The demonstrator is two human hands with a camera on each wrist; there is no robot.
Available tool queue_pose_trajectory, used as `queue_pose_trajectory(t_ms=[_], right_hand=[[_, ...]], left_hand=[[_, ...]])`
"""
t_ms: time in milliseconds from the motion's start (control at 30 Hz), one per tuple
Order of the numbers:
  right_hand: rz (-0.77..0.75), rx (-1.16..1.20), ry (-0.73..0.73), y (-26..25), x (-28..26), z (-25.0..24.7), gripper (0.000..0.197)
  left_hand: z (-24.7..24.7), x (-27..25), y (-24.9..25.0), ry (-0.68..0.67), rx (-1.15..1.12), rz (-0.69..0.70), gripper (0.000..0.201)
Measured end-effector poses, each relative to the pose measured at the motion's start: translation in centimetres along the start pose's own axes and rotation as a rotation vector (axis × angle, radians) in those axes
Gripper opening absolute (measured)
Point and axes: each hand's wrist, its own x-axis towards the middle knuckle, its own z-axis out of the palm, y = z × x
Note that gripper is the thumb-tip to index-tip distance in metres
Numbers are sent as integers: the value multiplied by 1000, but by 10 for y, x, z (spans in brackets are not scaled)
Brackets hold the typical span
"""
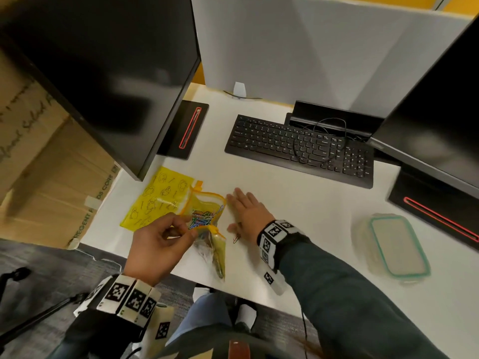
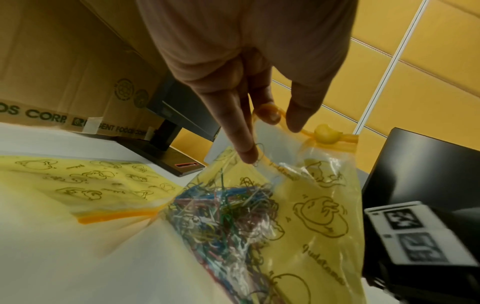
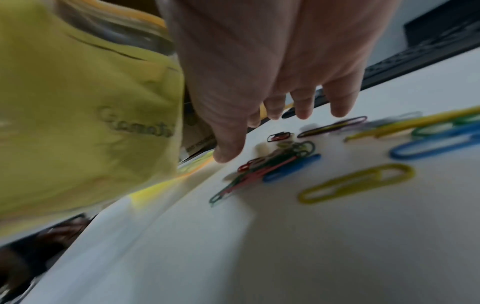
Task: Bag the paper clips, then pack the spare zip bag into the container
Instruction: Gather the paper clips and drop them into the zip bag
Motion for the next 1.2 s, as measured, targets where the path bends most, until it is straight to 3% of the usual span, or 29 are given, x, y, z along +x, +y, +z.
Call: queue_pose_trajectory(t_ms=[100, 200, 300, 467, 567, 700, 800, 867, 933, 1200], right_hand=[[27, -2, -22, -2, 6, -8, 70], [-134, -76, -78, 2, -6, -5, 55], [-245, -135, -20, 10, -22, 1, 31], [-135, -165, -5, 41, -44, -9, 31], [-73, -42, 115, 60, -60, -16, 26], [157, 197, 429, 92, -88, -22, 45], [342, 230, 254, 102, -105, -20, 76], [355, 182, 125, 96, -109, -15, 100], [327, 132, 88, 88, -105, -14, 105], [293, 115, 251, 76, -86, -6, 32]], left_hand=[[-4, -1, 2, 7, -10, -1, 21], [-3, -1, 1, 4, -1, -2, 22], [0, 1, -2, -1, -5, -13, 21], [11, 4, 3, -50, 24, 7, 20], [20, 7, 8, -76, 10, 28, 20], [28, 9, 14, -132, 0, 67, 19], [33, 13, 12, -176, -9, 73, 19], [37, 15, 8, -216, 9, 86, 19], [40, 16, 7, -247, 29, 101, 18], [59, 19, 14, -298, 68, 155, 16]])
